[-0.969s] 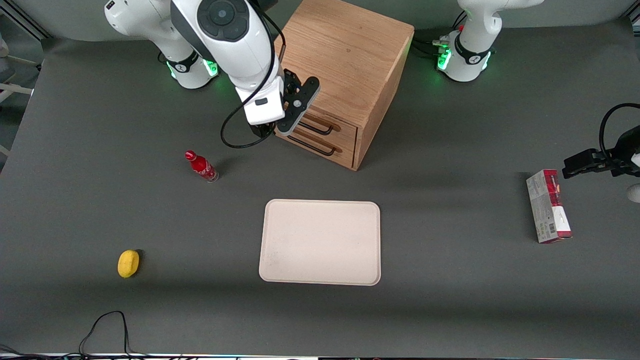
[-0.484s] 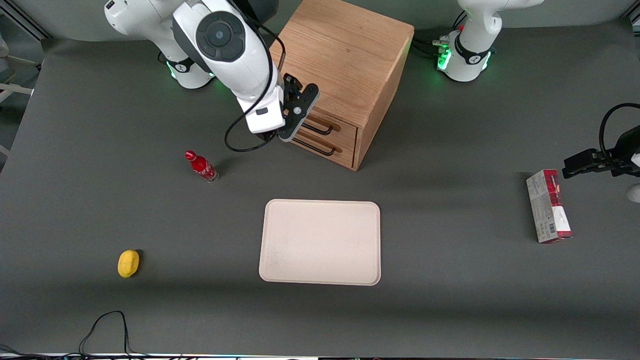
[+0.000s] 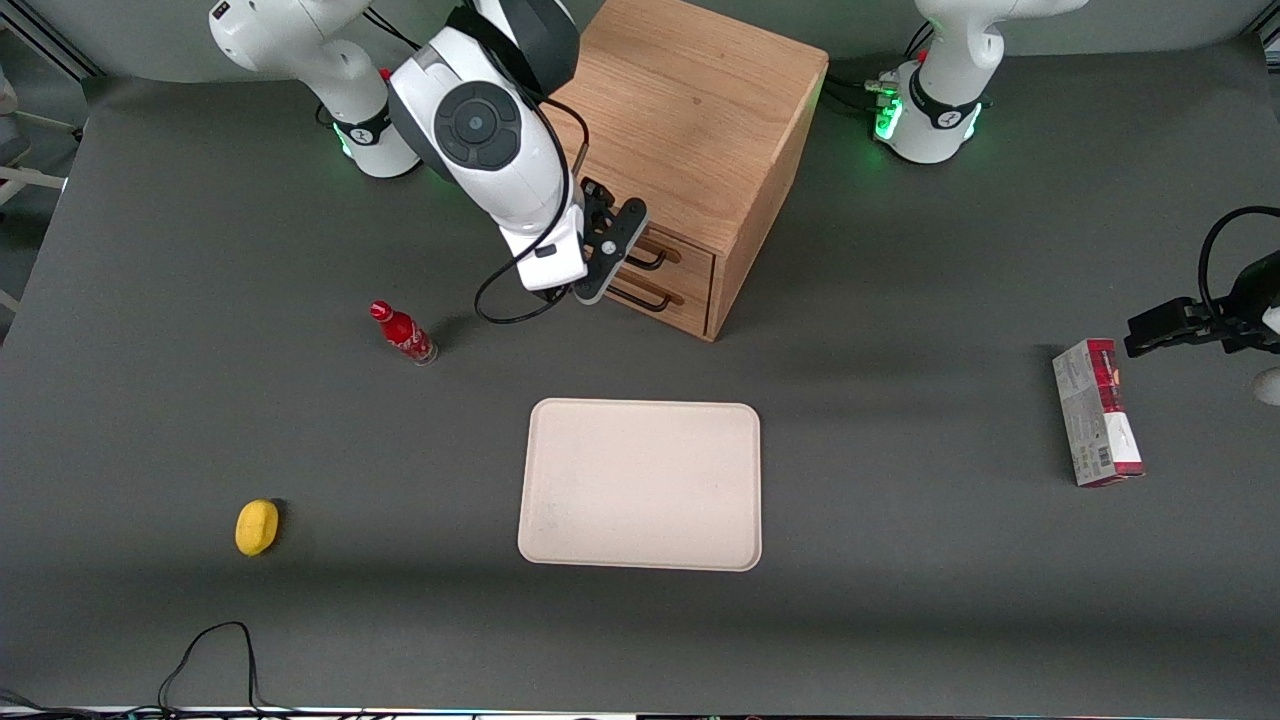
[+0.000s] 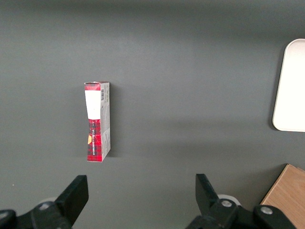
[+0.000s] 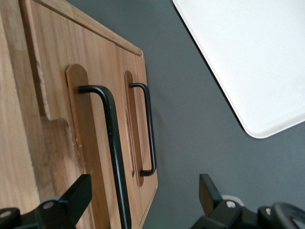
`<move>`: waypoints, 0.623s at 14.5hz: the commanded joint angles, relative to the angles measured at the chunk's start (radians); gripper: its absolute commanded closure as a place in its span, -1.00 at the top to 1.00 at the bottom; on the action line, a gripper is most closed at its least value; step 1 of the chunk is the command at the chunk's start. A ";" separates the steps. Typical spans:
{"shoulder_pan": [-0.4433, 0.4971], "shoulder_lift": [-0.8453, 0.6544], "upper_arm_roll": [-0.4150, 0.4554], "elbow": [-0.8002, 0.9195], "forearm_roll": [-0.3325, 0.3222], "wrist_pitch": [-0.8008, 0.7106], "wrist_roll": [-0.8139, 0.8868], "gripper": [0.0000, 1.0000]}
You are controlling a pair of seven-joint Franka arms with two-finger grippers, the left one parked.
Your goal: Open upper drawer
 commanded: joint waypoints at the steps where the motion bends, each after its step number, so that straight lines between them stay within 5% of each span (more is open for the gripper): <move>1: 0.014 -0.021 -0.007 -0.057 -0.006 0.049 -0.026 1.00; 9: 0.014 -0.015 -0.007 -0.127 -0.026 0.138 -0.026 1.00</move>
